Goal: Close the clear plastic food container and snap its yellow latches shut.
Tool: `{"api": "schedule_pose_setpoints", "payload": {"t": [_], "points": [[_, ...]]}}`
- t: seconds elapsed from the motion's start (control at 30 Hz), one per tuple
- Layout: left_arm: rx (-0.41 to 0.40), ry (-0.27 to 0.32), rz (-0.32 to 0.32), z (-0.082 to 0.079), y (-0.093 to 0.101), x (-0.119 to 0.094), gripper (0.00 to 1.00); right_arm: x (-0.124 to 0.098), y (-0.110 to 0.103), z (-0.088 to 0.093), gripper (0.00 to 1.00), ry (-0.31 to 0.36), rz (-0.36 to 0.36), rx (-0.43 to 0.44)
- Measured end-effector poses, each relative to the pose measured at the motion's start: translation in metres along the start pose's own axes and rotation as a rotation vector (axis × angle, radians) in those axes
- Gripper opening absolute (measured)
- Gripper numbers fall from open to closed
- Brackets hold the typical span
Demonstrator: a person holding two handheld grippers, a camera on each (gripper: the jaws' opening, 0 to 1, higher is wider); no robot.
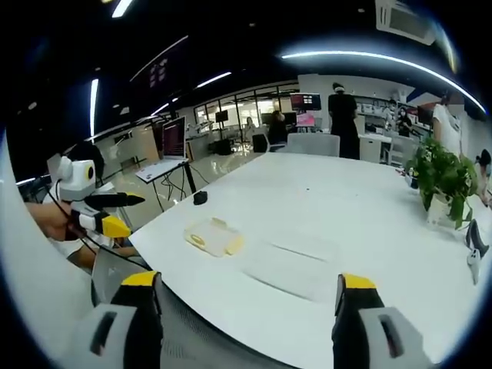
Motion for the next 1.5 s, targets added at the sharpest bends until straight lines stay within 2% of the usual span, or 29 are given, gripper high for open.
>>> {"api": "schedule_pose_setpoints", "payload": {"t": [0.97, 1.13, 1.2, 1.3, 1.5], "points": [[-0.009, -0.008, -0.006, 0.005, 0.002, -0.001, 0.98, 0.001, -0.003, 0.004, 0.93, 0.001, -0.005, 0.013], [-0.008, -0.012, -0.008, 0.006, 0.000, -0.001, 0.98, 0.001, -0.004, 0.005, 0.90, -0.001, -0.018, 0.011], [-0.005, -0.016, -0.009, 0.007, 0.000, -0.002, 0.98, 0.001, -0.006, 0.005, 0.85, 0.002, -0.030, 0.008], [0.024, -0.023, -0.003, 0.008, 0.000, -0.002, 0.98, 0.002, -0.009, 0.003, 0.89, 0.012, -0.039, -0.003], [0.049, -0.023, 0.001, 0.007, -0.002, -0.001, 0.97, 0.007, -0.011, 0.000, 0.90, 0.007, -0.049, -0.019]]}}
Point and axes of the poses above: the point that each gripper's makers call its tool centre point, and the gripper's own axes: x roughly forward along the fingers, y roughly to its right, z roughly out of its underside, the point moved 4 cm from there along -x, roughly backward along the fingers, and after that the axes turned 4 degrees about -y, right-handed, at the moved point
